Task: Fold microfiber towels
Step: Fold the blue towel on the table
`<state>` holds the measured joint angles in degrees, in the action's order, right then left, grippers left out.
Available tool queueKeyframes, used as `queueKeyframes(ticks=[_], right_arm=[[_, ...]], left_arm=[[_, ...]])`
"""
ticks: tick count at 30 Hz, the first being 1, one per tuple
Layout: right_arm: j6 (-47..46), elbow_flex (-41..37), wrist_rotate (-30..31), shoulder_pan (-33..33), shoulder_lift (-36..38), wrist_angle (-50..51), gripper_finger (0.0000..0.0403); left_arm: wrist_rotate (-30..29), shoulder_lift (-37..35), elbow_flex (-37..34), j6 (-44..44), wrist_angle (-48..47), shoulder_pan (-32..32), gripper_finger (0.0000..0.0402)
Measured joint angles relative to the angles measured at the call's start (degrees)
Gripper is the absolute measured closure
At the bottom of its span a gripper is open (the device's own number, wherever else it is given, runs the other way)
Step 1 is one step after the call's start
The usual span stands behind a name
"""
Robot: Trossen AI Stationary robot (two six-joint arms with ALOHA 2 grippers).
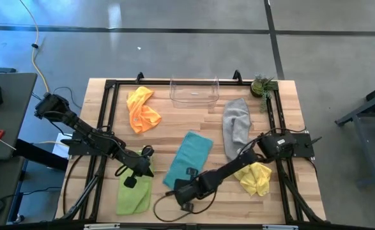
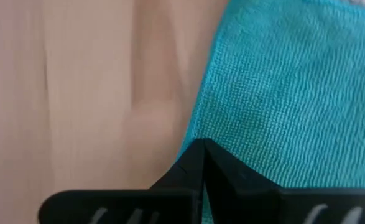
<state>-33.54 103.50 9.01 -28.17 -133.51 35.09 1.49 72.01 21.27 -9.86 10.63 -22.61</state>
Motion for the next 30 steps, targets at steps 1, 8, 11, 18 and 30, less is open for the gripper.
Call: queueKeyframes(ticks=[1,8,11,18,30], right_arm=[[0.54,-0.02,-0.98,-0.33,0.63,2.61,0.0402],[4.43,-0.13,-3.05,-3.06,2.78,14.92,0.0403],[5.6,-0.15,-3.06,-4.21,3.63,18.03,0.0403],[6.01,-0.17,1.77,-6.23,8.54,20.2,0.0403],[-6.15,-6.94,10.49,-12.27,9.52,12.98,0.0397]], left_arm=[[-0.01,0.01,0.01,-0.03,0.11,0.0,0.0401],[-0.08,0.14,0.01,-0.65,1.6,0.0,0.0402],[-0.4,0.2,-0.01,-0.67,2.97,0.0,0.0402],[-3.7,0.3,0.03,-0.56,7.16,-1.17,0.039],[-7.21,9.31,6.84,0.46,7.36,-6.03,0.0333]])
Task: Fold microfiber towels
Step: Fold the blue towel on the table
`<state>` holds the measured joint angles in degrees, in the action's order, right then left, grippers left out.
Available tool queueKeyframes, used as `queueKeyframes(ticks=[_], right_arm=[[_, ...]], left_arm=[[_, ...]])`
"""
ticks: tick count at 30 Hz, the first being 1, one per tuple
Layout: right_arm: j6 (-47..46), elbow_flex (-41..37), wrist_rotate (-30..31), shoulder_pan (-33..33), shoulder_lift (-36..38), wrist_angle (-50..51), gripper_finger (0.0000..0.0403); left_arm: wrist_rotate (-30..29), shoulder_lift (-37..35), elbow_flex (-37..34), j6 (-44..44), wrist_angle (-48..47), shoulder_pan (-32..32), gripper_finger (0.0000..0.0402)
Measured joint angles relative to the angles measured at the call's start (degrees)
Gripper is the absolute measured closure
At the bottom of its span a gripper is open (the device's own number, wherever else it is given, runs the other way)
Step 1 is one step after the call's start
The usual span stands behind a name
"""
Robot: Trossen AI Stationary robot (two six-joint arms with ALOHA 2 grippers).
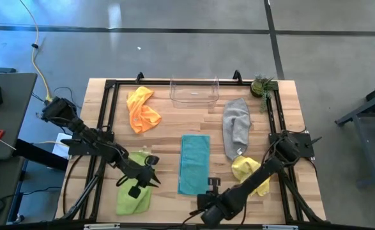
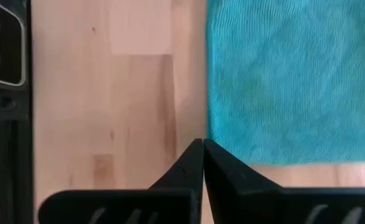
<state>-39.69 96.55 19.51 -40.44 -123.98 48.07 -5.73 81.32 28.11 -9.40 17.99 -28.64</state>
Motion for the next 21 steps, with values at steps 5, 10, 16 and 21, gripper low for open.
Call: queueKeyframes(ticks=[5,10,16,21], right_arm=[[0.63,0.0,0.42,-0.32,0.0,0.98,0.0337],[7.36,0.0,1.18,-0.62,0.0,3.79,0.0255],[16.8,0.02,1.8,-1.26,-1.7,3.11,0.0219],[21.56,0.0,5.45,-1.54,-3.67,2.08,0.0236]], left_arm=[[-0.06,3.41,2.04,0.02,-0.15,-0.02,0.0315],[-0.08,4.39,2.99,0.12,-0.21,-0.02,0.0307],[-0.08,4.39,3.07,0.05,-0.1,-0.02,0.0307],[-0.8,4.39,3.07,0.01,-0.12,0.03,0.0307]])
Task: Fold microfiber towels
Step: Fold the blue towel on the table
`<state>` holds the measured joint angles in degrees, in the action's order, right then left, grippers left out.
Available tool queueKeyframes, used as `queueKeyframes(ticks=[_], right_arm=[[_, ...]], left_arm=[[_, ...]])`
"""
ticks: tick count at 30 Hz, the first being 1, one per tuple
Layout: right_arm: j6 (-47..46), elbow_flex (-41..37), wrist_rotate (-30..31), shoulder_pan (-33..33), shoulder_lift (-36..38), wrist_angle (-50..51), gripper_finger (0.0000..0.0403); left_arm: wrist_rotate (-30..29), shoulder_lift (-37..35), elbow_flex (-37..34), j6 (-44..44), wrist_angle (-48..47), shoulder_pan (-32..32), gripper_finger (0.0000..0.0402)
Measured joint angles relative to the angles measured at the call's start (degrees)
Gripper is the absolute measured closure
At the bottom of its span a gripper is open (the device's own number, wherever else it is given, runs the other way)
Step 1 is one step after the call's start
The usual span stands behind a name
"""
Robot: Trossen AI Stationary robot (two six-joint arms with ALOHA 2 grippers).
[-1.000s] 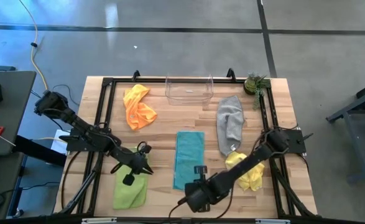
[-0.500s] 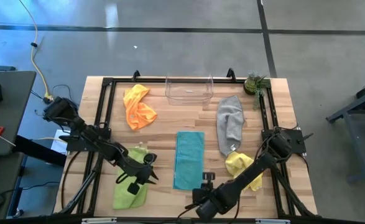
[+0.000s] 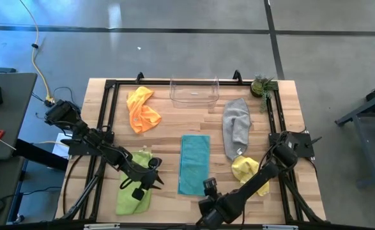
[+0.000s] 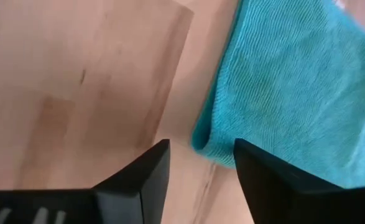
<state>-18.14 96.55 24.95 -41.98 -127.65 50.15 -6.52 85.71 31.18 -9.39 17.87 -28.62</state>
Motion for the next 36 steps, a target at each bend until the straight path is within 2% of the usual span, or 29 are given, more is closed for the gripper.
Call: queueKeyframes(ticks=[3,11,15,22,26,30,36], right_arm=[[1.39,0.0,2.54,0.0,-0.32,0.03,0.0255],[7.03,0.0,1.42,0.04,-0.38,-0.24,0.0298],[9.47,0.0,0.27,0.04,-0.41,-0.24,0.0291],[13.86,0.0,-0.79,0.49,-0.55,-0.32,0.0251],[14.12,0.0,-0.77,1.35,-0.65,-0.6,0.0249],[14.12,0.08,-1.11,1.89,-1.19,-0.76,0.0279],[13.99,0.2,-2.56,1.86,-1.67,-0.76,0.0353]], left_arm=[[-0.04,0.0,0.0,-0.36,0.0,0.04,0.0309],[-0.19,0.0,0.0,-0.6,0.0,0.04,0.031],[-0.2,0.0,0.0,-0.7,0.0,0.04,0.031],[-0.22,0.0,0.0,-0.92,0.02,0.04,0.031],[-0.24,0.0,0.0,-0.92,0.01,0.06,0.031],[-0.24,0.0,0.0,-0.92,0.01,0.06,0.031],[-0.28,0.0,-0.02,-0.96,0.02,0.06,0.031]])
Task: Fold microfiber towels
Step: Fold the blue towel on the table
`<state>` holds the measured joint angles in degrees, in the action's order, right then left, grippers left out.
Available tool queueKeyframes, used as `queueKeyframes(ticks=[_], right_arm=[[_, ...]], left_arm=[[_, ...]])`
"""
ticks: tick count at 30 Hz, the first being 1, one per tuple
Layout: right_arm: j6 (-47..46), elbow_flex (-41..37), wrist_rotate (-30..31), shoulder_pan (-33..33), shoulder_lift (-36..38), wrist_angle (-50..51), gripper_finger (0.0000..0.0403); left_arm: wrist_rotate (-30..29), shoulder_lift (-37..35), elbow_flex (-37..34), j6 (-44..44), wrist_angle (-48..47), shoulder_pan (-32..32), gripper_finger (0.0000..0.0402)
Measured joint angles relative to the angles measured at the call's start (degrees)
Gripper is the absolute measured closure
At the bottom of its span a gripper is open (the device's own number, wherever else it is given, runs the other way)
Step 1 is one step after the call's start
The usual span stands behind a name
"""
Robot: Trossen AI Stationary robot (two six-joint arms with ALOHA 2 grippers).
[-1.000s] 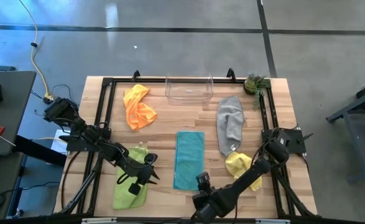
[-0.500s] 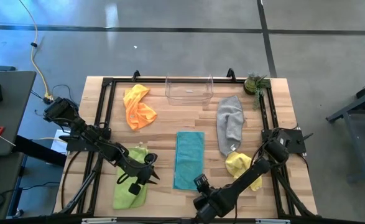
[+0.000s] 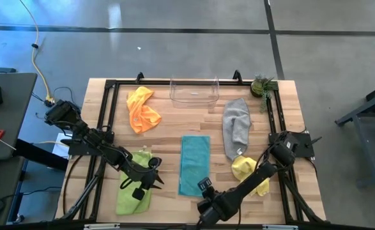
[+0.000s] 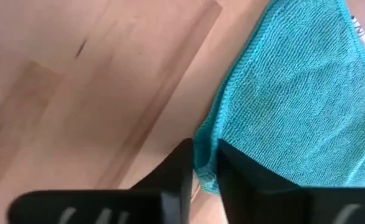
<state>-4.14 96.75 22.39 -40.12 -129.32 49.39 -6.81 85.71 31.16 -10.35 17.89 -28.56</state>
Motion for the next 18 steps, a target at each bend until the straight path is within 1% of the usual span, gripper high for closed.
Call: queueKeyframes(ticks=[3,5,10,14,18], right_arm=[[-1.66,0.09,0.23,-0.02,-0.06,0.13,0.0388],[-2.32,0.37,0.91,-0.04,-0.21,0.37,0.0398],[-5.75,0.37,1.55,0.16,-0.22,0.21,0.0393],[-8.45,0.35,2.9,0.59,0.66,-0.04,0.0397],[-12.92,0.35,4.44,1.45,2.12,-0.32,0.04]], left_arm=[[-0.14,0.0,0.01,-0.18,-0.02,0.0,0.031],[-0.67,0.0,0.31,-0.17,-0.1,0.0,0.0309],[-1.58,0.0,2.45,2.67,-0.17,0.0,0.0294],[-1.59,0.14,3.8,5.68,-0.91,-0.02,0.0266],[-2.51,3.13,5.24,8.53,-1.16,-0.38,0.0233]])
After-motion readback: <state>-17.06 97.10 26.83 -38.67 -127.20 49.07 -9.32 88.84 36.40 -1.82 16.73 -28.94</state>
